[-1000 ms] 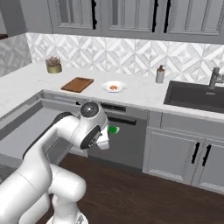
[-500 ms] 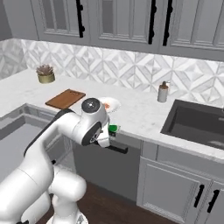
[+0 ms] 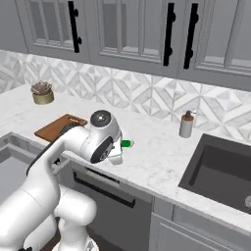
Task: Pick up the knife from the drawer and place it on the cutting board. Then place the meat from the plate to the cutting board.
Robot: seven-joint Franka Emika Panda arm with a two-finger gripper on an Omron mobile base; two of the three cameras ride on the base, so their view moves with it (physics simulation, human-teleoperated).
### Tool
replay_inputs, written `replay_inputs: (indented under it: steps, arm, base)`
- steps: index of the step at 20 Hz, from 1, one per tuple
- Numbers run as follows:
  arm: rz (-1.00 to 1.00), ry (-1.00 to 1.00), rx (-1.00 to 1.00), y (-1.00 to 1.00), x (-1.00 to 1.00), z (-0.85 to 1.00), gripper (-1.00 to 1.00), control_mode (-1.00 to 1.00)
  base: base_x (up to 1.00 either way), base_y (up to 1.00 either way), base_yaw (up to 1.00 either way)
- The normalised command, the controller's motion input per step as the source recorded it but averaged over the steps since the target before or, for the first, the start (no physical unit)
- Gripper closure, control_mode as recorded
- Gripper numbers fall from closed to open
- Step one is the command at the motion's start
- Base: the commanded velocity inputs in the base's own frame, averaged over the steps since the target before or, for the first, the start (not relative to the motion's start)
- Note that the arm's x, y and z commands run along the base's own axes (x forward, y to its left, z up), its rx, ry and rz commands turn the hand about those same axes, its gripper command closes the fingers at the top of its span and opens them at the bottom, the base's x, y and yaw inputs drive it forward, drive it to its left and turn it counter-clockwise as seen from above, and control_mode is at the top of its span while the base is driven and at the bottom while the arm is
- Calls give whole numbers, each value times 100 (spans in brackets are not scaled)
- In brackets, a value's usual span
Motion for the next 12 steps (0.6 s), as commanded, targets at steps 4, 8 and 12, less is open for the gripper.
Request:
replay_inputs:
  steps: [4,8,12]
  arm:
    - [0,0,0,0,0,0,100,100]
    - [0,0,0,0,0,0,100,100]
    - [0,0,0,0,0,0,100,100]
  base:
    - [61,18,15]
    - [43,27,12]
    - [17,75,10]
